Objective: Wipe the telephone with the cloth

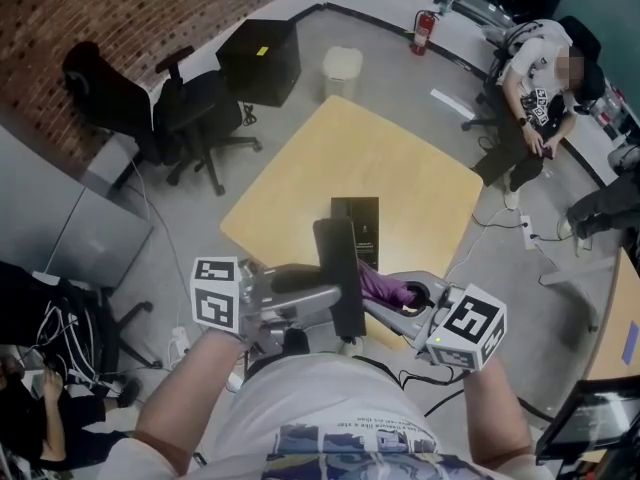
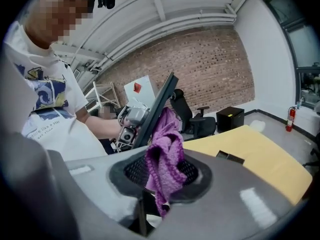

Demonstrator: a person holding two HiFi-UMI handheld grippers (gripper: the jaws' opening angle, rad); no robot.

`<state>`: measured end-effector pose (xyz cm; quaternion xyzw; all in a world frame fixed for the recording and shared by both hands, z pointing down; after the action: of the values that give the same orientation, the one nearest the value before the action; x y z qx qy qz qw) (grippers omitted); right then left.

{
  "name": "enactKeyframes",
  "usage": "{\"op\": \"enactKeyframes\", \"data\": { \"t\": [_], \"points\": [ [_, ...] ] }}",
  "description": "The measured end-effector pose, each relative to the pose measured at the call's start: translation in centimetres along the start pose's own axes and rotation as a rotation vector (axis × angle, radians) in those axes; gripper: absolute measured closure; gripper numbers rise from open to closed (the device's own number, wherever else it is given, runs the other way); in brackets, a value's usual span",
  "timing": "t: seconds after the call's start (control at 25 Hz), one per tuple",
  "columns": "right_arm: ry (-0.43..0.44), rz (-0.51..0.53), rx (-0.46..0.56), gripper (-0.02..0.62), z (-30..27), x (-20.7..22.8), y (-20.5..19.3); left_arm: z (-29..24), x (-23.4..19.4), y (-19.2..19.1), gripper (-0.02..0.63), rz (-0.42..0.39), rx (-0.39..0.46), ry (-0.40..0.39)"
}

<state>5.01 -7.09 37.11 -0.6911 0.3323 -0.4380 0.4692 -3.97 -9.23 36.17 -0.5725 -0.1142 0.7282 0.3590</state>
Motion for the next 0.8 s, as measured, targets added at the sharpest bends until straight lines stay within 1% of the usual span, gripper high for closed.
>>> {"op": "enactKeyframes", "data": {
  "t": [0.16, 0.32, 0.64, 0.8],
  "points": [
    [-0.002, 0.003, -0.087, 0.511, 0.5, -0.4, -2.2, 0.4, -0.4, 0.6, 0.526, 0.004, 0.015, 0.006],
    [0.003, -0.022, -0.136, 0.511, 0.8, -1.1, -4.0, 0.7, -1.2, 1.4, 0.526, 0.010, 0.029, 0.013],
    [-0.029, -0.074, -0.196, 0.511, 2.1, -2.4, -6.3, 0.9, -2.6, 2.4, 0.526, 0.020, 0.019, 0.014],
    [-0.071, -0.115, -0.220, 0.511, 3.2, -3.1, -7.5, 0.9, -3.4, 2.6, 0.526, 0.035, 0.002, 0.009]
  ]
}}
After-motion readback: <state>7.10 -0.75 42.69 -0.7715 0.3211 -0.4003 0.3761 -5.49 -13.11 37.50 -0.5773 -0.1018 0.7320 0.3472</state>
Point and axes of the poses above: the fingertips, and each gripper's own axes: z backward along the fingers, x to its right, y out of its top, the point moved 3 cm from there along z, backward along the fingers, and after that the axes turned 14 degrees about x, right-handed, at the moved point
